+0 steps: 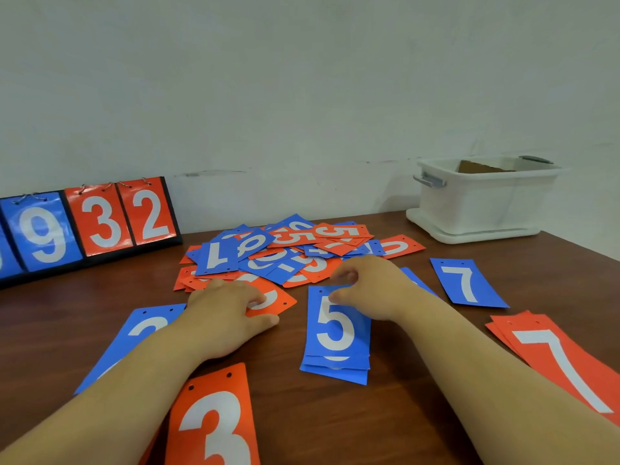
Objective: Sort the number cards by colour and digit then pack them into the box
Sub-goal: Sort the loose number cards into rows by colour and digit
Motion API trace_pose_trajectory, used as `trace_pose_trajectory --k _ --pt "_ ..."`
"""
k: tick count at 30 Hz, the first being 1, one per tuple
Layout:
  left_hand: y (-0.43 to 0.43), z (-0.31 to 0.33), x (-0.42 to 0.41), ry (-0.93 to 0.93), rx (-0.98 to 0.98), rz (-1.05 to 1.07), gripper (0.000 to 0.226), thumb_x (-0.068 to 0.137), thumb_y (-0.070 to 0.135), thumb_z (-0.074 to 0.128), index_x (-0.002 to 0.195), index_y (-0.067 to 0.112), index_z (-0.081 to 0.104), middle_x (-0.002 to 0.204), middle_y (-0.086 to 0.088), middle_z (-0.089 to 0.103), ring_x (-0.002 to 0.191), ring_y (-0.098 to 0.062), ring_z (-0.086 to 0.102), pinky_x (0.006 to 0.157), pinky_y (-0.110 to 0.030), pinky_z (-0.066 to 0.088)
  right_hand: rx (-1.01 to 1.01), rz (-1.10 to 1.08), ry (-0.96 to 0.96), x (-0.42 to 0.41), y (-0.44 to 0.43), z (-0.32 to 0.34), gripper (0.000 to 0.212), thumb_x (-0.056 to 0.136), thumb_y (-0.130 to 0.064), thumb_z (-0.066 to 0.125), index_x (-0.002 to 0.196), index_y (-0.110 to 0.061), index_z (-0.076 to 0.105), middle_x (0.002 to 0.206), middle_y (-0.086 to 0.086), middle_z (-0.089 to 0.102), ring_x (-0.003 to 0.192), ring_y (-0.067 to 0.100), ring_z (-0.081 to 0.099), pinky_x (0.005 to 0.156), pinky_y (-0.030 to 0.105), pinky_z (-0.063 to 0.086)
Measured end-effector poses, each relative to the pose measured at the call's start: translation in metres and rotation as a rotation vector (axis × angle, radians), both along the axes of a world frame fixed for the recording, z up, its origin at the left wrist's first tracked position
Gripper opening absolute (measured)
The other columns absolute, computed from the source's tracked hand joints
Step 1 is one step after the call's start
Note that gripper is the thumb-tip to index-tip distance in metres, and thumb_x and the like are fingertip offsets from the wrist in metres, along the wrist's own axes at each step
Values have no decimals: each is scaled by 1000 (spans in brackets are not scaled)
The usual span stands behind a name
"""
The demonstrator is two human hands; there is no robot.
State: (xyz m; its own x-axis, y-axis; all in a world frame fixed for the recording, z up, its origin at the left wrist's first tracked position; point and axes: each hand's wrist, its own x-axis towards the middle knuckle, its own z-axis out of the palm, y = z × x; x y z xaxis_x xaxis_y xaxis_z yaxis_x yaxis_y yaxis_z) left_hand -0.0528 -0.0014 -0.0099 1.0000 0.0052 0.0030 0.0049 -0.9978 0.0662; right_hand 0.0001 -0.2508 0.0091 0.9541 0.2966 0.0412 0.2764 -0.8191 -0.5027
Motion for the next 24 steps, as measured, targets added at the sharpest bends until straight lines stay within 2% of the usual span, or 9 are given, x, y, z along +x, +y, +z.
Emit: trace_pose_trajectory --k 3,7,11,15,19,24 --pt "-1 2 -3 10 -74 -2 57 87 73 52 133 40 48 135 12 56 117 -10 52 101 -38 46 42 -47 -52 13 6 0 42 86 -41 73 126 -32 62 131 -6 61 103 11 58 83 26 50" --pt "0 -2 0 7 -109 -31 70 91 69 52 151 42 30 156 8 40 137 -16 44 111 -42 42 -31 -6 -21 38 28 10 56 87 -45 71 137 -29 53 139 0 54 106 16 54 75 28 48" --pt "1 -4 4 -27 -30 -73 62 94 67 46 150 44 34 157 11 39 143 -15 36 116 -45 34 -269 42 16 61 47 4 68 88 -56 64 145 -24 45 143 3 51 121 22 53 94 33 47" --pt "3 -7 5 -49 -31 -99 58 95 67 45 149 45 38 154 14 44 142 -14 37 115 -43 33 -387 22 -18 72 52 -3 68 89 -64 58 144 -25 47 139 4 56 120 24 54 98 38 49" --pt "3 -4 5 -97 -10 -127 50 98 62 46 144 44 46 147 14 50 136 -12 41 111 -40 36 -359 31 -57 74 47 -3 61 92 -55 60 145 -28 47 141 3 55 122 23 54 98 35 48" --pt "4 -6 3 -1 0 -130 60 94 71 40 148 44 41 158 13 36 144 -15 32 116 -47 31 -241 36 -56 68 44 -3 54 92 -47 65 141 -29 52 144 0 53 124 21 53 99 33 47"
